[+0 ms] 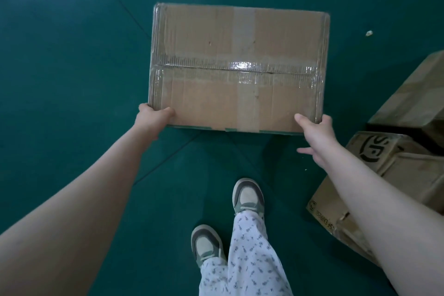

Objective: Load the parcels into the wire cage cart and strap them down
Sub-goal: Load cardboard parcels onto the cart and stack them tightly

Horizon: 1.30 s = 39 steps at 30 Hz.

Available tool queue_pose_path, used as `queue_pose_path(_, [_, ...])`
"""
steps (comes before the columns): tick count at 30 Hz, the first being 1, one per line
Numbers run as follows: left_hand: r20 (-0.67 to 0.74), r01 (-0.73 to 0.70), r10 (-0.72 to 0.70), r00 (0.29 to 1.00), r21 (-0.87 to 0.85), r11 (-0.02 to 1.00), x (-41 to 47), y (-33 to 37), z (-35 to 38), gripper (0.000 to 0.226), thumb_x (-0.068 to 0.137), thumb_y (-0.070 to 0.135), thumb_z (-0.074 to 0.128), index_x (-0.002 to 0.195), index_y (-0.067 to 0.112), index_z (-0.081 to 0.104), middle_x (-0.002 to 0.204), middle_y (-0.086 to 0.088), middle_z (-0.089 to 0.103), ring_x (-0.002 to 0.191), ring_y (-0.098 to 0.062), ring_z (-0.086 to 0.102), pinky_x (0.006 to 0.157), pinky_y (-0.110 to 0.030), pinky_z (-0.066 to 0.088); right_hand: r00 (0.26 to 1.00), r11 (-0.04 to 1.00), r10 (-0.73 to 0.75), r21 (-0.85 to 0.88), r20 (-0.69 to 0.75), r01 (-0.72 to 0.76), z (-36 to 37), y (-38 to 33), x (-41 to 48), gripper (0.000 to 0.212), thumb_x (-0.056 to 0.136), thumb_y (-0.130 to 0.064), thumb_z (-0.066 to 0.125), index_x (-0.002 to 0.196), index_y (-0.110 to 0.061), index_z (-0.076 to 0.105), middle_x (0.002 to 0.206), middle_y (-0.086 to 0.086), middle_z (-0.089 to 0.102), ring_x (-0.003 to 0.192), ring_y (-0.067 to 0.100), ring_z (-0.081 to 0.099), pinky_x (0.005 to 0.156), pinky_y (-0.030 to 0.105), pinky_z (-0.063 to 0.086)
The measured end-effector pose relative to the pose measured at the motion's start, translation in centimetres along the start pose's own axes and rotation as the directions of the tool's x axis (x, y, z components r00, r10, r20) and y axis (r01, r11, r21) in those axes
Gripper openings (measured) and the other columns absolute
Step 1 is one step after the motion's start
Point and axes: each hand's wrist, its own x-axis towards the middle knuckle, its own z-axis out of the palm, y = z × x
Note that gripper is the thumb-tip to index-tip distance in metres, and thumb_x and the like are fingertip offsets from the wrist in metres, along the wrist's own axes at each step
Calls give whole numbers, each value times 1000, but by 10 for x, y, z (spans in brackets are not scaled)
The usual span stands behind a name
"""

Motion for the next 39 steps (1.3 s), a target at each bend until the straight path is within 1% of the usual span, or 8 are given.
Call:
queue_pose_path(5, [-104,-142,143,984,16,990,-27,18,-19,51,79,40,60,121,19,41,124,-5,49,104,-25,56,92,-42,47,994,977,-94,188,-47,101,-22,-36,-15,53,96,-21,53,143,-21,27,129,-4,40,112,21,47,85,44,49])
queue_pose_path(8, [-136,-225,220,966,-21,974,-52,37,-34,50,84,42,57,127,20,47,123,-5,50,102,-22,52,85,-32,41,984,974,-161,147,-77,171,-45,-70,-23,47,97,-21,51,139,-23,32,118,-6,41,107,21,47,88,47,47])
queue_pose_path(12, [-172,-273,258,951,-72,959,-98,78,-65,62,67,63,52,118,28,55,120,-5,54,111,-27,50,95,-40,44,978,974,-170,129,-118,185,-76,-103,-41,46,94,-28,53,137,-22,37,124,0,46,109,24,48,98,50,43])
queue_pose_path(17, [-149,-332,303,941,-243,912,-171,112,-90,46,87,47,56,126,24,45,111,1,54,88,-15,53,64,-26,40,982,969,-131,193,-136,156,-120,-123,-93,41,91,-32,53,128,-22,41,124,6,47,108,28,50,96,55,44])
queue_pose_path(25, [-119,-482,470,874,-319,816,-321,186,-138,49,92,39,52,135,24,35,123,1,49,105,-19,52,88,-33,44,947,920,-198,286,-251,268,-233,-186,-227,39,92,-27,52,129,-20,41,126,6,49,107,26,52,94,48,48])
queue_pose_path(31, [-42,-554,575,817,-330,764,-389,225,-165,50,93,40,51,136,23,33,117,1,49,107,-22,52,96,-41,44,893,877,-208,329,-398,351,-295,-207,-310,35,93,-24,50,127,-18,42,111,2,49,94,20,49,77,33,42])
queue_pose_path(35, [19,-575,619,785,-349,740,-431,233,-171,46,94,35,48,134,21,32,115,-2,48,96,-20,50,78,-33,42,831,869,-173,316,-529,382,-326,-197,-362,24,89,-21,52,112,-20,46,110,3,52,97,24,52,88,42,46])
queue_pose_path(39, [103,-616,668,737,-306,726,-474,237,-176,43,95,30,45,133,16,31,111,-4,46,84,-16,46,61,-27,35,764,867,-95,325,-638,379,-348,-170,-421,23,89,-23,52,111,-19,46,114,2,49,104,24,50,96,39,42])
